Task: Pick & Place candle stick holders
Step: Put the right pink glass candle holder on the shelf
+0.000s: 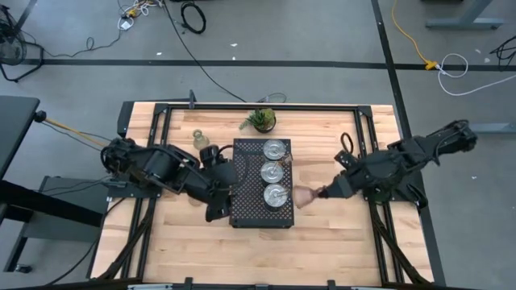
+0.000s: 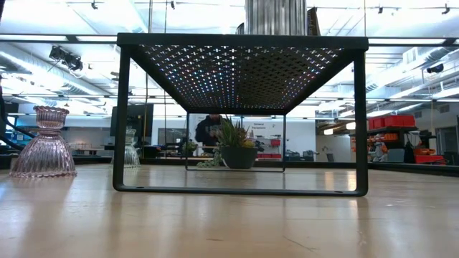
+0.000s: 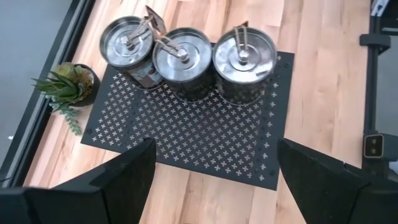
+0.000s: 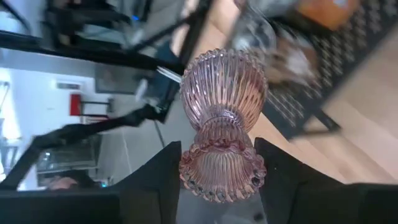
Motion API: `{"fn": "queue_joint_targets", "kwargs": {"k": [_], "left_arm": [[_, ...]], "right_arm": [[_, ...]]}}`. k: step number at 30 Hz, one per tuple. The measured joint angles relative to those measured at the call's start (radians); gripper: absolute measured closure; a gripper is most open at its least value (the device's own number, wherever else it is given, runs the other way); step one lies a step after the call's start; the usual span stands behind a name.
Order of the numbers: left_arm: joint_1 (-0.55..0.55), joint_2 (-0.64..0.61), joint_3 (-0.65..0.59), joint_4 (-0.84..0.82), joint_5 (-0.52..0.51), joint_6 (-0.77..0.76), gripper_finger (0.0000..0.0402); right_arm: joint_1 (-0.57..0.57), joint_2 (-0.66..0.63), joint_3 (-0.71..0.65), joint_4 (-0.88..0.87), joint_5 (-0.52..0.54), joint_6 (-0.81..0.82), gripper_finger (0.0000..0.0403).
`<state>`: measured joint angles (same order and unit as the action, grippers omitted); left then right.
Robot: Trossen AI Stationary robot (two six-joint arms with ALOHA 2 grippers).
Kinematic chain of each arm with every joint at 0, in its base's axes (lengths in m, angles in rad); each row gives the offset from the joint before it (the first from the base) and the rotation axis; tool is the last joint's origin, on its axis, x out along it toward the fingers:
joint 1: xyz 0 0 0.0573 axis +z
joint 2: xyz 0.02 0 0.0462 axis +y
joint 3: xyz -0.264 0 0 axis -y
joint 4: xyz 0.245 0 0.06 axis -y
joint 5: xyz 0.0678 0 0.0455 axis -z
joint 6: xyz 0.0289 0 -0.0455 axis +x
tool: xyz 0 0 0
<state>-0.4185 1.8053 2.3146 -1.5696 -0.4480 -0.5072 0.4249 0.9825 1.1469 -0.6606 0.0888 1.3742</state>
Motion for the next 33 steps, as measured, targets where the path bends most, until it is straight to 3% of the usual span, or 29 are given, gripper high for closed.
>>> {"fn": "queue_joint_targets", "kwargs": {"k": [13, 16, 25, 33], "left_arm": [[0.036, 0.000, 0.000, -0.001, 0.000, -0.005, 0.0067], [0.036, 0.000, 0.000, -0.001, 0.000, -0.013, 0.0067], [0.035, 0.000, 0.000, -0.001, 0.022, -0.033, 0.0067], [0.028, 0.000, 0.000, -0.001, 0.077, -0.077, 0.0067]], "right_arm": [[-0.241, 0.022, 0.006, 0.288, -0.123, -0.234, 0.0242], [-0.289, 0.060, 0.051, 0.273, -0.165, -0.294, 0.0242], [-0.413, 0.285, 0.403, 0.046, -0.294, -0.497, 0.0242], [-0.512, 0.511, 0.710, -0.245, -0.315, -0.657, 0.0242]]}}
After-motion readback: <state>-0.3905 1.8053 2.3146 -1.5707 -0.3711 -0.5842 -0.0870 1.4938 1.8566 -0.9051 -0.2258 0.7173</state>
